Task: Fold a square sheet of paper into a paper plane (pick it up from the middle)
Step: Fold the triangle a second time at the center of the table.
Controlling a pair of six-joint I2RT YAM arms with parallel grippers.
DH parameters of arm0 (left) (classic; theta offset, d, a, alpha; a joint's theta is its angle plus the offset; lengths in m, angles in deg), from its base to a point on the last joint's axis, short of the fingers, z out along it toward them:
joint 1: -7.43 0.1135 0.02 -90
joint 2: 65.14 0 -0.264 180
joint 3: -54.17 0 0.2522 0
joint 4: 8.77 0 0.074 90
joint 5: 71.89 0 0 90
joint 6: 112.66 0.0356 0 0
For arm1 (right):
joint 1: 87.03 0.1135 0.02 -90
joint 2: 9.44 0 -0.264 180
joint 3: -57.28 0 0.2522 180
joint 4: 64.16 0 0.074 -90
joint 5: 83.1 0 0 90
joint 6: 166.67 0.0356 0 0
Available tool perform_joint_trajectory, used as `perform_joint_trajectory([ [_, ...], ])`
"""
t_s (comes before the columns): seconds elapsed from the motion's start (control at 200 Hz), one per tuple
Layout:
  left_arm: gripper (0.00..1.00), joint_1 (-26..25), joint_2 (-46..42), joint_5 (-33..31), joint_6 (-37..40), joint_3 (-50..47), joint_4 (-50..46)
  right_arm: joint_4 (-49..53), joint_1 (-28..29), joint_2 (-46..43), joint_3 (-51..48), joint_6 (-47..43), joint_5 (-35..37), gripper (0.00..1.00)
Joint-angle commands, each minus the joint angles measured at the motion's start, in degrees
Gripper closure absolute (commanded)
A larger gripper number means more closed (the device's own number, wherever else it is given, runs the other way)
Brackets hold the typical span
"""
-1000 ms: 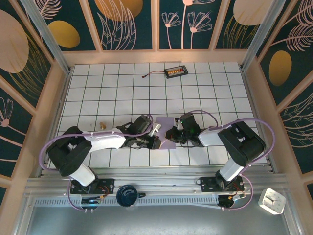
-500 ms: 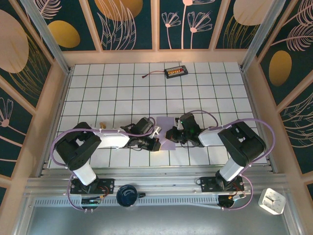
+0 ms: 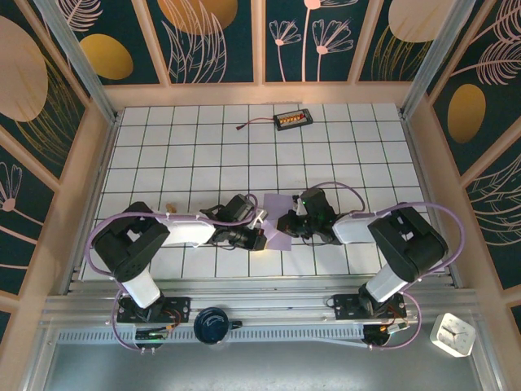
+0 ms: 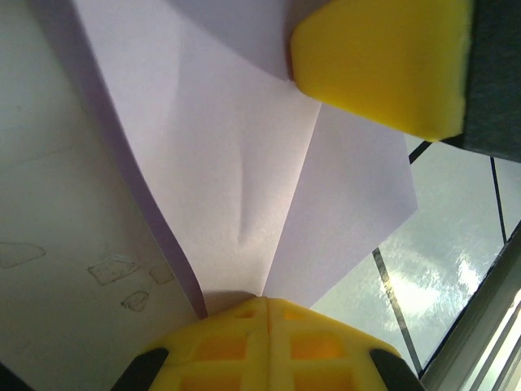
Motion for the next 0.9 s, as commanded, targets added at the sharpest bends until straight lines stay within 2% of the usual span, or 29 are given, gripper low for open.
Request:
perform_joint_trajectory([
  [0.0,0.99,0.5,2.7,-1.1,1.3,-0.4,-1.5,0.2,-0.2,-2.2,0.1,-0.6,-1.4,1.0],
  [0.265,0.99,0.7,3.2,-0.8,1.5,0.1,-1.8,-0.3,1.1,-0.4,1.1,-0.4,-1.4,1.0],
  [0.54,0.99,0.8,2.3,-0.3,1.6,0.7,-2.4,1.5,-0.8,2.3,1.2,-1.8,0.8,1.0],
  [0.796,0.91,0.7,-1.7,3.5,-2.2,2.0,1.9,1.9,-1.0,2.8,0.1,-2.0,1.3,1.0],
  [0.896,0.9,0.7,-1.1,4.6,-2.9,2.6,3.1,1.8,-1.0,2.8,-0.1,-2.0,1.3,1.0],
])
